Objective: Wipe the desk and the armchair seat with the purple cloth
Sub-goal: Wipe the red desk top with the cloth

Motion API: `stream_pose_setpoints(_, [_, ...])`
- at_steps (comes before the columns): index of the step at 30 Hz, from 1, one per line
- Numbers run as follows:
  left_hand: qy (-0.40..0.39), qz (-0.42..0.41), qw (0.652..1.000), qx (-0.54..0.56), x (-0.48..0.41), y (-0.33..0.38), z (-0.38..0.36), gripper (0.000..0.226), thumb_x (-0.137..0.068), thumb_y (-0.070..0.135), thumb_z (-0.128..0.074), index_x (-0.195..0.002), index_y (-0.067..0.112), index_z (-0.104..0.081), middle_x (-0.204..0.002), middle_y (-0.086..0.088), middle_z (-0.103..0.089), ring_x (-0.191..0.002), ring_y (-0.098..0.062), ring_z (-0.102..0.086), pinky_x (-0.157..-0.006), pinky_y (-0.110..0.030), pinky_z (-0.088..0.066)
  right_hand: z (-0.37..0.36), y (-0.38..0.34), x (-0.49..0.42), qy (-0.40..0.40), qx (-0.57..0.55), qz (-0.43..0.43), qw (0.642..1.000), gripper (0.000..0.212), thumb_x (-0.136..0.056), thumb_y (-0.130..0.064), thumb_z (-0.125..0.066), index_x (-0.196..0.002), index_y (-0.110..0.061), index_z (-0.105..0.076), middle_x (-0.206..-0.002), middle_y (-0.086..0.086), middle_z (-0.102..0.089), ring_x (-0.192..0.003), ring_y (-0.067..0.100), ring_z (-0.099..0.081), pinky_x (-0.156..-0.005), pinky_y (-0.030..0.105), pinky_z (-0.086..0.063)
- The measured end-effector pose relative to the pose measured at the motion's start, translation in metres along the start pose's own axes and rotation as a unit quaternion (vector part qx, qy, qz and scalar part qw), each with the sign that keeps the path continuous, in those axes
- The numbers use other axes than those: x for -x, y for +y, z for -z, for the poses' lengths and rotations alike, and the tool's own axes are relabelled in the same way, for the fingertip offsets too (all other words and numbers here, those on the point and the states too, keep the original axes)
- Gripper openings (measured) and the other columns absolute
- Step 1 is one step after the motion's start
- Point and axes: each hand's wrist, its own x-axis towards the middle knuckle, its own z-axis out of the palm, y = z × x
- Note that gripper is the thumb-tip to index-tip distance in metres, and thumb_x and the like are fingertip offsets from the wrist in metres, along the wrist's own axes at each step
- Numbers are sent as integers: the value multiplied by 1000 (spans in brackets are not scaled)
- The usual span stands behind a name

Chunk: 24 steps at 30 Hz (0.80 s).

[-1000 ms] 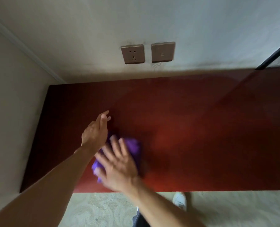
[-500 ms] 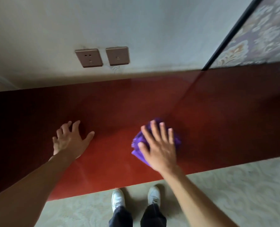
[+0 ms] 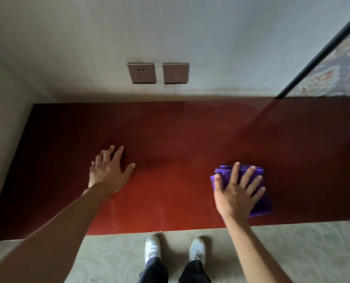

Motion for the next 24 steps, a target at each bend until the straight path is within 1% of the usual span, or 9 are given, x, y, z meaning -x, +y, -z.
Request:
stream_pose_setpoints(3, [-13,-5,1000,12,-5,-10,4,72,-91,70,-36,-155,37,-29,-162,0,-29,-142,-31,-31,-108,-54,-38,-7,-77,51,4,-38,135,990,79,-91,-69,-39,-155,-23,-39,-164,23,-27,-149,50,-21,-119,67,-10])
stream_pose_setpoints(7, [-45,-1,998,47,-10,-13,8,64,-94,62,-40,-154,40,-31,-164,5,-25,-144,-28,-27,-112,-54,-36,-27,-144,129,-31,-91,352,931,61,-100,-58,-35,-155,-32,-37,-168,12,-20,-154,42,-13,-121,62,-13])
stream_pose_setpoints(9, [-53,0,996,67,-6,-12,11,63,-96,57,-43,-154,35,-34,-165,1,-24,-148,-30,-23,-117,-54,-28,-26,-150,135,-34,-99,388,916,55,-101,-45,-39,-155,-34,-36,-168,9,-22,-154,38,-18,-120,59,-21])
stream_pose_setpoints(11, [16,-49,996,75,9,-5,14,56,-95,51,-47,-143,24,-53,-154,-9,-42,-141,-34,-37,-114,-52,-32,-17,-140,120,-14,-118,346,931,64,-93,-36,-52,-155,-28,-38,-164,14,-33,-149,38,-31,-114,54,-34])
stream_pose_setpoints(13, [106,-143,982,59,30,9,9,44,-90,50,-48,-118,21,-68,-123,-6,-62,-116,-33,-57,-96,-47,-46,-6,-124,97,17,-113,255,960,75,-82,-46,-68,-148,-17,-48,-145,20,-52,-132,40,-50,-102,51,-44])
stream_pose_setpoints(15, [86,-201,975,30,51,26,0,46,-91,56,-45,-112,22,-67,-108,0,-64,-103,-28,-61,-87,-43,-48,4,-112,83,5,-68,186,980,81,-68,-66,-75,-128,-11,-66,-112,14,-69,-101,36,-63,-87,47,-45])
stream_pose_setpoints(17, [19,-166,986,19,62,41,-6,61,-90,66,-38,-123,19,-60,-114,0,-63,-109,-25,-59,-92,-42,-46,13,-110,77,-78,-35,167,982,71,-64,-77,-70,-104,-18,-71,-95,6,-74,-91,31,-67,-82,43,-43])
stream_pose_setpoints(21, [-63,-71,992,81,66,52,-6,77,-85,78,-34,-133,22,-53,-128,-3,-59,-122,-26,-54,-103,-41,-41,32,-114,54,-299,-207,173,915,49,-74,-60,-76,-90,-15,-72,-89,4,-77,-90,27,-72,-74,36,-51])
stream_pose_setpoints(24, [-135,-33,964,229,57,57,16,68,-77,87,-36,-88,27,-66,-92,-4,-66,-96,-27,-65,-80,-35,-48,64,-109,40,-367,-356,168,843,34,-72,-40,-85,-82,-12,-68,-78,-3,-73,-75,14,-68,-69,36,-52])
